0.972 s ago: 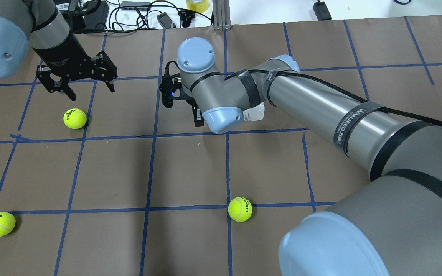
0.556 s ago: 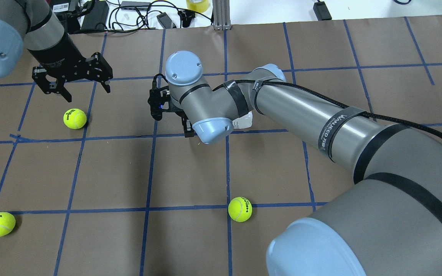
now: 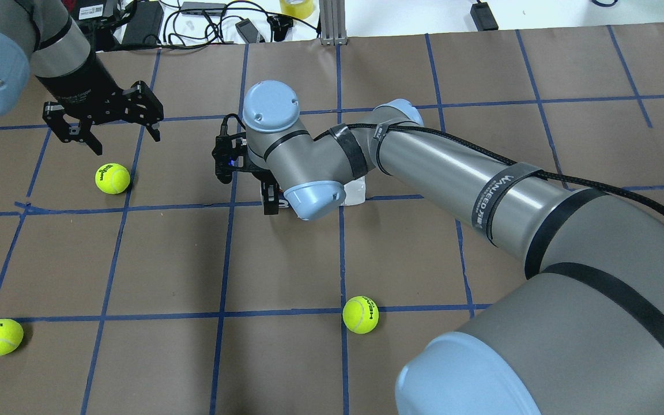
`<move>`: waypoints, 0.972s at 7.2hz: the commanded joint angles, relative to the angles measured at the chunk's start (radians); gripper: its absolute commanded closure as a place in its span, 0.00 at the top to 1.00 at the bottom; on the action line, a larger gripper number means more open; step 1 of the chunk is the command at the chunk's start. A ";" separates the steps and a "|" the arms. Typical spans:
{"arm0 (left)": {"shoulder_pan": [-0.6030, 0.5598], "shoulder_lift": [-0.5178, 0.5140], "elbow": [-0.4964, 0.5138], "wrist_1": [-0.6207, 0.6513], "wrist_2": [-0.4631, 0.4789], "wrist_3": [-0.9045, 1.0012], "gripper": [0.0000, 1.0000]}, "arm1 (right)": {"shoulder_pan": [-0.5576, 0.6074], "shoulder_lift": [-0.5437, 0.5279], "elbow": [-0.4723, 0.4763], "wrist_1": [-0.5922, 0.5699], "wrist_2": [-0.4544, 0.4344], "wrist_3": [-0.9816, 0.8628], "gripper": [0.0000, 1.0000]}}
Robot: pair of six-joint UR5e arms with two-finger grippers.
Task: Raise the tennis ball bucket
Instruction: 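Carry the can with the right gripper toward the table centre, tilting it, then lay the can on its side and open the right gripper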
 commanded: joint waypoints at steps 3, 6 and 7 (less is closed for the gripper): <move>0.004 -0.017 -0.002 0.004 -0.001 0.073 1.00 | -0.163 -0.126 -0.009 0.064 0.047 0.001 0.98; 0.004 -0.081 -0.069 0.160 -0.181 0.085 1.00 | -0.340 -0.322 0.006 0.278 0.068 0.093 1.00; 0.002 -0.118 -0.127 0.261 -0.264 0.073 1.00 | -0.383 -0.408 0.008 0.442 0.050 0.166 1.00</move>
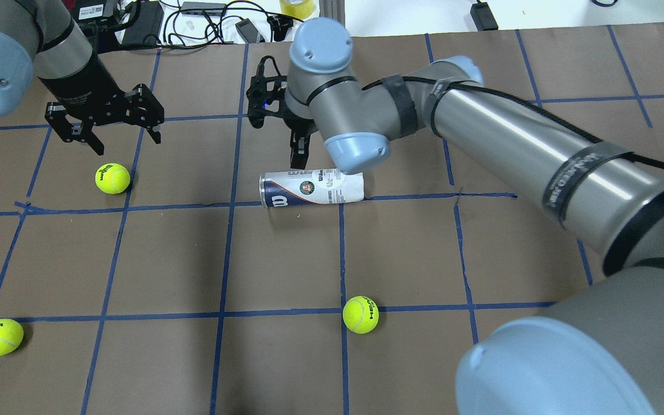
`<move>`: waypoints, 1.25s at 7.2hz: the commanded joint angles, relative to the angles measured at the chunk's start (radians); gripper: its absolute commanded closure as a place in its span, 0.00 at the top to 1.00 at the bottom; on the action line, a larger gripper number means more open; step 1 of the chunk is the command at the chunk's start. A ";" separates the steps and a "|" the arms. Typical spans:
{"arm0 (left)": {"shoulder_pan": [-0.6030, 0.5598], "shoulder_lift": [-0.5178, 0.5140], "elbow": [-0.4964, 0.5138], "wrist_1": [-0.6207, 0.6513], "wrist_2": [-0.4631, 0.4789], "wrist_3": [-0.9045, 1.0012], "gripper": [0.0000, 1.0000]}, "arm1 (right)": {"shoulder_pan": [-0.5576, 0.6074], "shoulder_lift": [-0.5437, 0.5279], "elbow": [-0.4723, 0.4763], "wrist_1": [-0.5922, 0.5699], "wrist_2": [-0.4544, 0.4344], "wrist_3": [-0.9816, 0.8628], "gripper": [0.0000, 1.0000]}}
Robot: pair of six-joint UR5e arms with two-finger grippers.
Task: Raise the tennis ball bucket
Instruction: 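Lay the can on its side and open the right gripper, then raise the right gripper away while the left gripper reaches toward the can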
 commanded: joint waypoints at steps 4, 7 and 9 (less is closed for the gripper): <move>-0.032 -0.145 -0.168 0.342 -0.426 -0.083 1.00 | -0.156 -0.371 0.005 0.459 -0.113 0.458 1.00; -0.081 -0.216 -0.187 0.393 -0.440 -0.100 1.00 | -0.156 -0.433 0.005 0.486 -0.128 0.790 1.00; -0.119 -0.234 -0.191 0.390 -0.436 -0.163 1.00 | -0.162 -0.453 0.005 0.482 -0.253 0.839 1.00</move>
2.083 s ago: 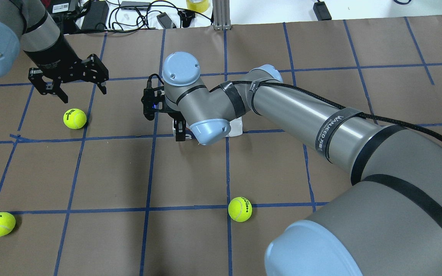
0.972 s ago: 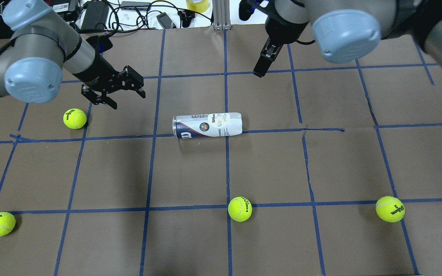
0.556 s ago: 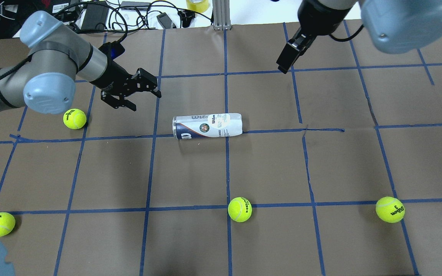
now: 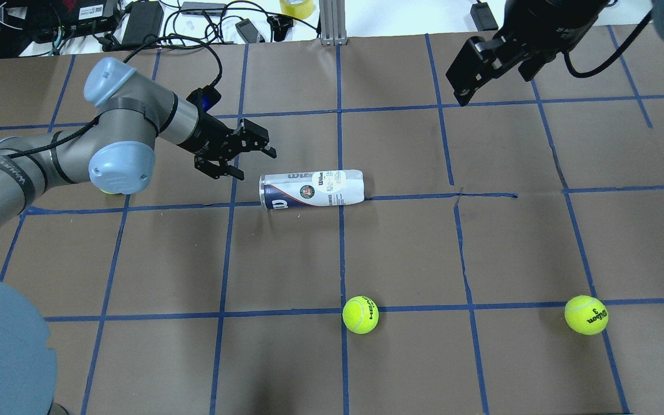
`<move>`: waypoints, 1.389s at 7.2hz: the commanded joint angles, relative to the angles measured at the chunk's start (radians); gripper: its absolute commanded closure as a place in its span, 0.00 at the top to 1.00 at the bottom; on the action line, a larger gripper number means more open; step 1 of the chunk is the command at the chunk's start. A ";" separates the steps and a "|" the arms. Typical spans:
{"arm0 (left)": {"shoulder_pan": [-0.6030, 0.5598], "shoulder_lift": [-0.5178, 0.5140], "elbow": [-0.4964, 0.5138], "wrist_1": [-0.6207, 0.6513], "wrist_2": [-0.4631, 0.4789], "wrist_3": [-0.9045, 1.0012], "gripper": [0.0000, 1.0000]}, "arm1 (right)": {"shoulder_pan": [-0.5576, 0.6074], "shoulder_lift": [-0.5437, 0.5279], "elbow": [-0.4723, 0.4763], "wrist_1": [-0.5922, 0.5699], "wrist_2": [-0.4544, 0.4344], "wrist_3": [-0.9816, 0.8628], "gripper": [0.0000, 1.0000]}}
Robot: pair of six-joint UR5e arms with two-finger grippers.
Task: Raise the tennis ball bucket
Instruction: 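Grasp the open end of the lying can with the left gripper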
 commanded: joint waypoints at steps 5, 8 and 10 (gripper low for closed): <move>-0.042 0.025 0.107 -0.032 0.042 -0.294 0.00 | -0.078 0.090 0.000 -0.074 -0.070 0.143 1.00; -0.050 0.068 0.434 -0.339 0.230 -0.352 0.00 | -0.078 0.119 0.009 -0.109 -0.070 0.148 1.00; -0.067 0.062 0.548 -0.408 0.400 -0.293 0.00 | -0.077 0.111 0.003 -0.117 -0.067 0.157 1.00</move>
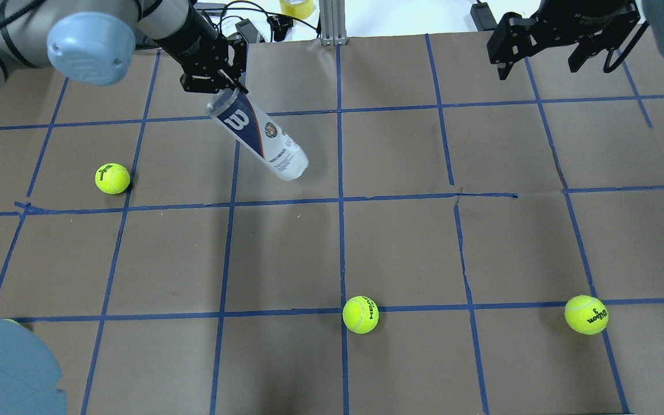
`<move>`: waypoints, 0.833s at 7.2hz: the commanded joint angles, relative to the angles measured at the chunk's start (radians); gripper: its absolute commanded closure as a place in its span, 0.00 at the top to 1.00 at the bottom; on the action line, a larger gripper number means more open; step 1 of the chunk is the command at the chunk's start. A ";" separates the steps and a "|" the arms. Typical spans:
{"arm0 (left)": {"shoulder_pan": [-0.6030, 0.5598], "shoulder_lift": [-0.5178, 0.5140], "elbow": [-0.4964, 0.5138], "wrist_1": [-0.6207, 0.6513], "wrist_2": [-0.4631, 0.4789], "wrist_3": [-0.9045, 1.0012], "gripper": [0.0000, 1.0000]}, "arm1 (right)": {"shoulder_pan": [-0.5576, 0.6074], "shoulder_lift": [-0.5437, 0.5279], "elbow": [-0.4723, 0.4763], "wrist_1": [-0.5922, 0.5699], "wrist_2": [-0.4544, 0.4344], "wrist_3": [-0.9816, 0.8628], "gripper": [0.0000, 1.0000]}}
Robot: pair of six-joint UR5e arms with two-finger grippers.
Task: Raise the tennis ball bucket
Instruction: 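Lift and swing the can upright with the left gripper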
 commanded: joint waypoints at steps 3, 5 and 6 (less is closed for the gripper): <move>-0.126 -0.025 0.067 0.041 0.319 0.204 0.00 | 0.012 0.000 -0.024 -0.013 0.027 0.012 1.00; -0.179 -0.073 0.052 0.141 0.354 0.286 0.00 | 0.015 0.037 -0.089 -0.012 0.053 0.009 1.00; -0.197 -0.094 0.017 0.223 0.355 0.288 0.00 | 0.022 0.043 -0.096 -0.004 0.074 0.006 1.00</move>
